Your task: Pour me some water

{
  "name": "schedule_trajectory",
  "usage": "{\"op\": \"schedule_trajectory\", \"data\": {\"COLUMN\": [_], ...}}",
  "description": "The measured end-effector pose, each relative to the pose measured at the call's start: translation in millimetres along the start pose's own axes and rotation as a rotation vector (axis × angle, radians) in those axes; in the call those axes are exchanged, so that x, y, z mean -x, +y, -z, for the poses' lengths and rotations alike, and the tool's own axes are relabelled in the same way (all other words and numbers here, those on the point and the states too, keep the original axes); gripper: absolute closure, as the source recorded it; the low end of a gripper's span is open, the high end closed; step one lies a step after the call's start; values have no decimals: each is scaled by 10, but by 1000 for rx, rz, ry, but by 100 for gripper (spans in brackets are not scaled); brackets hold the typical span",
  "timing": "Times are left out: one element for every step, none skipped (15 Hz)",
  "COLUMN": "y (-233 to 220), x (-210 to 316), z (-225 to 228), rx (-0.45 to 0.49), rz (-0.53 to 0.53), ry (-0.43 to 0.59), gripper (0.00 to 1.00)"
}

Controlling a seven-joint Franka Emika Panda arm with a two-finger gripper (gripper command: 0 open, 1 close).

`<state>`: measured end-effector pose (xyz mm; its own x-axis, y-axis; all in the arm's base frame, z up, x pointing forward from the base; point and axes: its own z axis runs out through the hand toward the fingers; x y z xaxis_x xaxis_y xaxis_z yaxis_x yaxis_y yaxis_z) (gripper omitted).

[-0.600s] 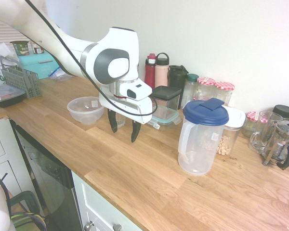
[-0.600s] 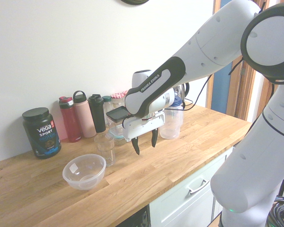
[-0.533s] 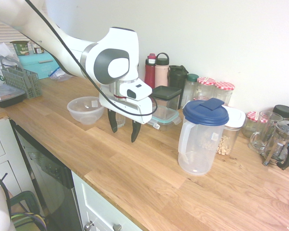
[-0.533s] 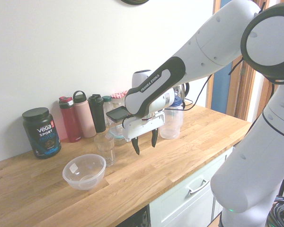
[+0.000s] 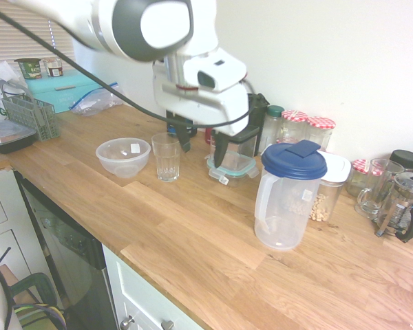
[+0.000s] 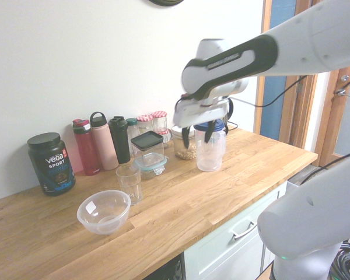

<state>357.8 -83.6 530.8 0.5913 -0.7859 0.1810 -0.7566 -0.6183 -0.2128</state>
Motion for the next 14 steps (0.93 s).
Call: {"op": "schedule_trajectory", "data": {"y": [209,404,592,774,902,977,1007,1028,1037,1016,977,938,892,843], "x": [-124,-256,-388,-520,-635,-740,-833,-887,-908,-920,-926,-926,-923,-922], "z": [164,250,272,247,189,100,-16,-153,-275,-373,-458,-535,-605,-654], "rx": [-16,-24,-26,-26,-27,-45,-74,-98,-114,-129,-135,-134,-136,-140], "rz": [-10,-19,-32,-45,-53,-57,-57,-57,-55,-52,-49,-42,-36,-32], "ry": [14,24,34,43,50,62,90,116,134,156,174,183,190,197], "gripper": [0,0,0,0,0,0,0,0,0,0,0,100,100,100]}}
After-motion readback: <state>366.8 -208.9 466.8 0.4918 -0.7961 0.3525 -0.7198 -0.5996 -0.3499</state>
